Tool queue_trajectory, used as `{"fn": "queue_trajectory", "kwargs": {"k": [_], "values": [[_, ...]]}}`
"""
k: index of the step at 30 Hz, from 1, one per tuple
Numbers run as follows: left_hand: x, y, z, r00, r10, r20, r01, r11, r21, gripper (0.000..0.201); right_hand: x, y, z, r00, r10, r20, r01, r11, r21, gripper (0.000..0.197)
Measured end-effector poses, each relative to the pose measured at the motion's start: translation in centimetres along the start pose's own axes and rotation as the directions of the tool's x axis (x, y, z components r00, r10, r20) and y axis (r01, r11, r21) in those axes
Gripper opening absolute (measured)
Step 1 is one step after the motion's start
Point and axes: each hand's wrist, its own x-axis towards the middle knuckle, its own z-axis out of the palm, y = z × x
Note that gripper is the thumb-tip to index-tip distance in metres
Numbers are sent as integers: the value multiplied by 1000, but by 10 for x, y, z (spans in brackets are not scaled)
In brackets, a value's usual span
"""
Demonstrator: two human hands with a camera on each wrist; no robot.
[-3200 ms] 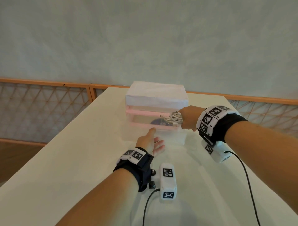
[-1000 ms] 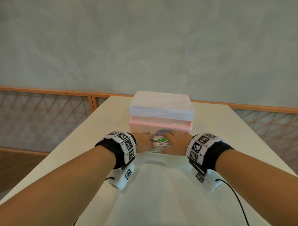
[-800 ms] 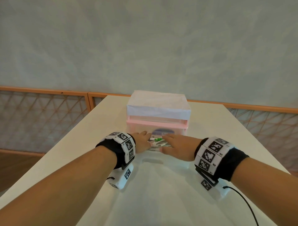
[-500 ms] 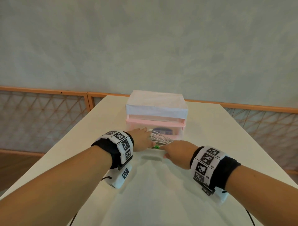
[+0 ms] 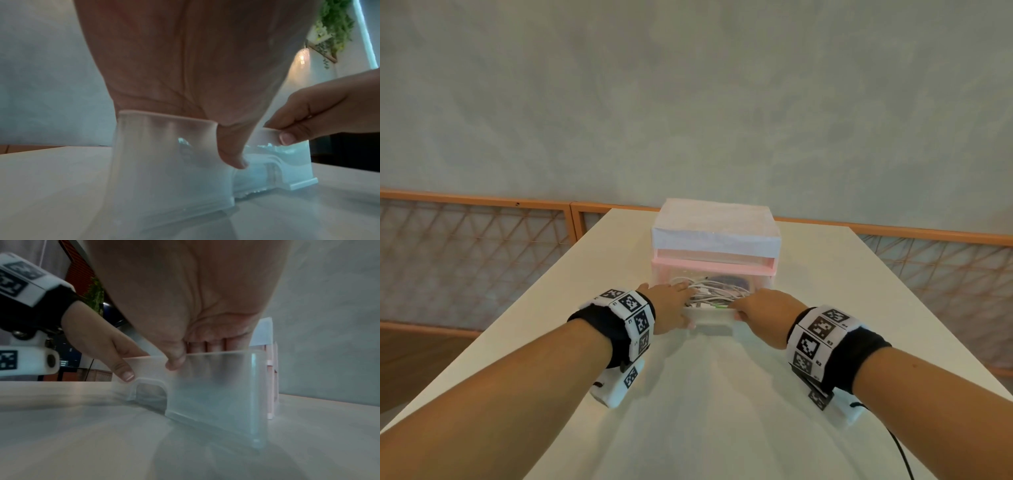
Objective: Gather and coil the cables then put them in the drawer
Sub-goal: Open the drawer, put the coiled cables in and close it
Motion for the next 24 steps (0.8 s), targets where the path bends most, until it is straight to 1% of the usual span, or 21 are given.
{"fn": "queue_trajectory", "kwargs": {"k": [4,6,8,11,12,14,16,18,20,21,22,24], "values": [[9,-2,-6,999,-18,-44,17,999,-35,53,9,2,1,998,33,-60,-32,999,12,29],[15,-4,-5,995,-42,-94,38,999,-39,45,15,1,3,993,56,-104,-53,998,30,27],[19,-5,-2,985,-60,-163,53,998,-47,43,21,1,3,985,99,-145,-89,994,69,25],[26,-5,5,944,-70,-322,59,997,-45,34,24,6,5,955,147,-257,-120,986,117,27],[27,-7,7,925,-79,-371,65,997,-50,31,23,10,7,936,170,-308,-133,981,139,26],[29,-11,8,887,-114,-447,74,992,-105,29,19,17,7,886,277,-372,-185,946,265,21],[28,-18,8,848,-144,-510,76,985,-152,29,14,25,6,849,383,-363,-221,883,414,17],[27,-23,7,836,-166,-523,92,982,-164,28,12,32,5,833,441,-334,-237,830,506,17],[25,-27,7,825,-195,-531,103,975,-198,25,13,34,4,814,484,-321,-247,789,563,26],[24,-27,6,803,-218,-555,109,969,-224,24,14,34,3,797,513,-318,-258,766,589,33],[24,-28,6,773,-255,-581,121,958,-260,29,15,34,3,778,548,-309,-272,735,621,43],[25,-29,6,716,-366,-595,153,913,-378,57,16,36,2,750,613,-249,-315,662,680,66]]}}
